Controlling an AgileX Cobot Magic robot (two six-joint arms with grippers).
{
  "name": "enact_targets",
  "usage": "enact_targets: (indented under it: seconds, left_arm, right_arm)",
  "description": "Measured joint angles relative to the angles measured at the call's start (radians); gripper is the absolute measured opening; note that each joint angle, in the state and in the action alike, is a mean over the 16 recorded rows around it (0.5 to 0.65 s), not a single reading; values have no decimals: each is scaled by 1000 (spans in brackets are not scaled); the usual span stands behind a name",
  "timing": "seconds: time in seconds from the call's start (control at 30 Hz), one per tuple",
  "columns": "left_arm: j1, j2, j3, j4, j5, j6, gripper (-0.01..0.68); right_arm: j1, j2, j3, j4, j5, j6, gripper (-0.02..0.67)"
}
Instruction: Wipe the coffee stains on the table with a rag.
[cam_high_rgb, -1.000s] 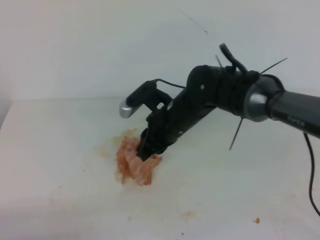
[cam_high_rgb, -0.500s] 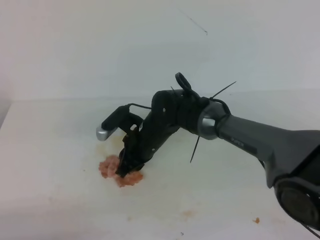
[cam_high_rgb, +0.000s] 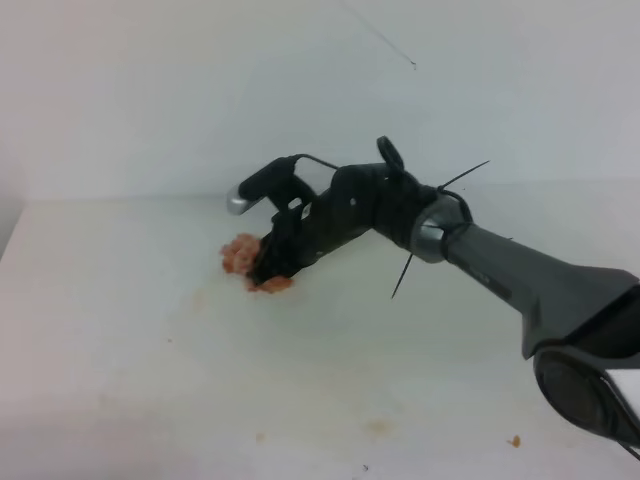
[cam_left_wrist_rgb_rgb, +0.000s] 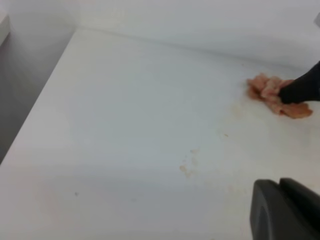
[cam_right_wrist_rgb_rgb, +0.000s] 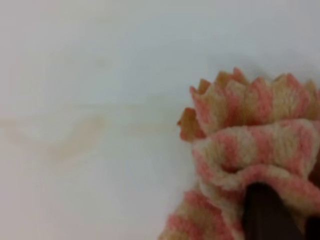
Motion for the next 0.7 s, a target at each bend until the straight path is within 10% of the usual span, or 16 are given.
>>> enact_targets:
  seconds: [0.7]
  left_arm:
    - [0,0,-2,-7,2,0,-3]
  right_arm:
    - [-71,-168,-8,46,260,-110,109]
